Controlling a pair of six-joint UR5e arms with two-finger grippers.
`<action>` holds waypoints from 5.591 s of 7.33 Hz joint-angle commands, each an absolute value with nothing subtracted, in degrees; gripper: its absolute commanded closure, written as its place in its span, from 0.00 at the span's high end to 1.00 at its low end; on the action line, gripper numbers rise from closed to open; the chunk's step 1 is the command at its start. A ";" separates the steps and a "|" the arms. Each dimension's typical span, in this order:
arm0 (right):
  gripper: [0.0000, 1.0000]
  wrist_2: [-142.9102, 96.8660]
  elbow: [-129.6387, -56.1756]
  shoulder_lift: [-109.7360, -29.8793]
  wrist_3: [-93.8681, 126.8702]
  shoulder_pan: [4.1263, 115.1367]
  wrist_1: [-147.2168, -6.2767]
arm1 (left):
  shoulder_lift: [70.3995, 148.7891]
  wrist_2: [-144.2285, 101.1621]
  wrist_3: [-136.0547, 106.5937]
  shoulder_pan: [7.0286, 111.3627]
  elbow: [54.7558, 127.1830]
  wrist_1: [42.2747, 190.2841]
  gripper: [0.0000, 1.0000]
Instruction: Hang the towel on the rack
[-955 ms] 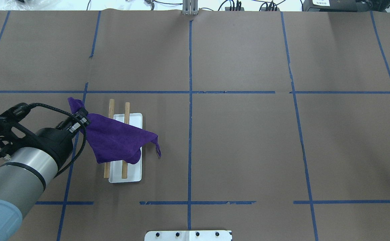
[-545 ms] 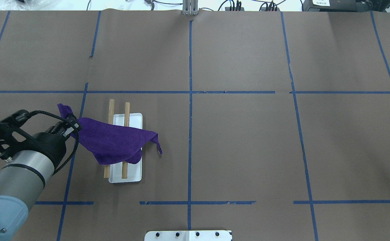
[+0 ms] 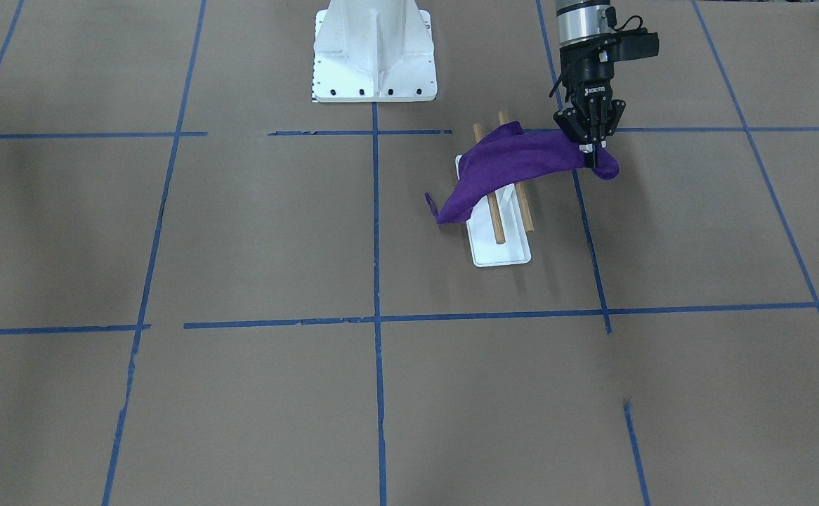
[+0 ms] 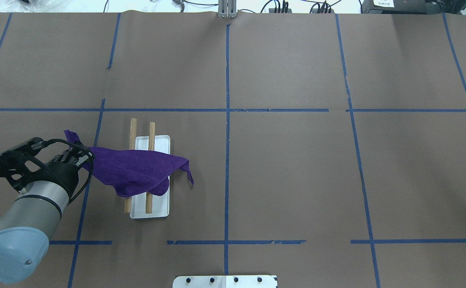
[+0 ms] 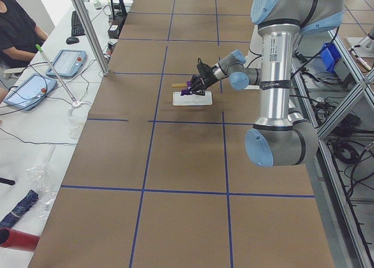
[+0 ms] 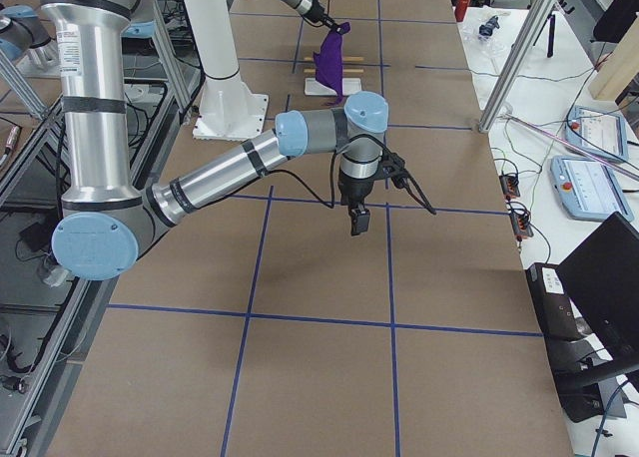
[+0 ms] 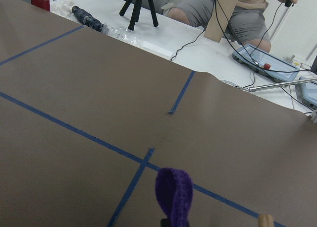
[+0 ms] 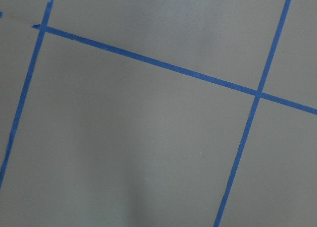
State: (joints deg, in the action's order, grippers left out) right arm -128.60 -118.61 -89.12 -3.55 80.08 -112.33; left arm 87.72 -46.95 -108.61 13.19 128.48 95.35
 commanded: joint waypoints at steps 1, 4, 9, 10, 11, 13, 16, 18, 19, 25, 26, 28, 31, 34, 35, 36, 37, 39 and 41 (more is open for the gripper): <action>1.00 -123.94 -118.48 -89.38 -3.69 80.42 -112.06 | 84.65 -47.02 -108.20 13.53 127.53 95.62 0.32; 1.00 -125.50 -118.04 -90.53 -3.78 81.74 -111.71 | 86.22 -51.11 -103.73 13.80 126.12 95.71 1.00; 1.00 -128.76 -117.07 -93.34 -3.87 84.64 -111.18 | 92.02 -77.57 -74.67 30.81 129.02 96.15 1.00; 1.00 -128.67 -116.64 -93.43 -4.13 85.60 -111.18 | 92.46 -82.39 -68.01 34.94 128.76 95.98 1.00; 1.00 -128.76 -116.02 -93.51 -4.22 86.04 -111.18 | 92.46 -86.79 -62.11 39.33 128.32 95.98 1.00; 1.00 -132.52 -112.17 -93.52 -7.80 87.88 -111.09 | 93.07 -101.62 -47.63 51.00 125.26 95.89 1.00; 1.00 -134.46 -95.77 -93.60 -9.50 90.26 -92.71 | 92.99 -121.86 -23.97 69.48 114.12 95.71 1.00; 1.00 -136.41 -93.43 -93.60 -7.32 92.01 -90.97 | 92.64 -123.05 -15.26 76.07 109.89 92.31 1.00; 1.00 -136.49 -94.21 -93.60 -3.12 92.11 -90.88 | 92.81 -123.05 -8.94 77.68 107.60 88.02 1.00; 1.00 -137.81 -97.56 -93.87 5.89 92.11 -91.14 | 92.02 -129.81 7.02 88.84 93.01 85.34 1.00; 1.00 -137.81 -97.56 -94.13 5.89 92.11 -90.97 | 91.93 -130.68 7.38 89.90 92.47 85.08 1.00; 1.00 -138.07 -97.65 -94.39 5.89 92.11 -90.88 | 91.15 -132.97 7.21 90.00 92.72 85.08 1.00; 1.00 -138.16 -97.73 -94.31 5.89 92.02 -90.79 | 91.14 -134.72 6.59 90.00 92.64 84.90 1.00; 1.00 -138.08 -97.73 -94.39 5.37 92.11 -90.79 | 90.79 -134.82 6.59 89.91 92.99 84.90 1.00; 1.00 -137.99 -97.65 -94.83 5.19 92.02 -90.70 | 90.79 -134.91 6.59 89.91 92.90 84.90 1.00; 1.00 -137.99 -97.73 -95.09 5.10 92.02 -90.27 | 90.79 -134.83 6.59 89.91 92.90 84.99 1.00; 1.00 -137.90 -97.65 -95.18 4.92 92.02 -90.09 | 90.79 -134.91 6.68 89.91 92.81 84.99 1.00; 1.00 -137.55 -97.65 -95.36 4.75 92.11 -90.09 | 90.79 -134.91 6.68 89.91 92.90 85.08 1.00; 1.00 -137.11 -97.65 -95.36 4.57 92.11 -90.00 | 90.79 -134.91 6.68 89.91 92.90 85.08 1.00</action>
State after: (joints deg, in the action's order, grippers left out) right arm -137.40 -97.67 -95.33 4.72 92.10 -90.04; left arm 90.79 -134.91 6.68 89.91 92.89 85.07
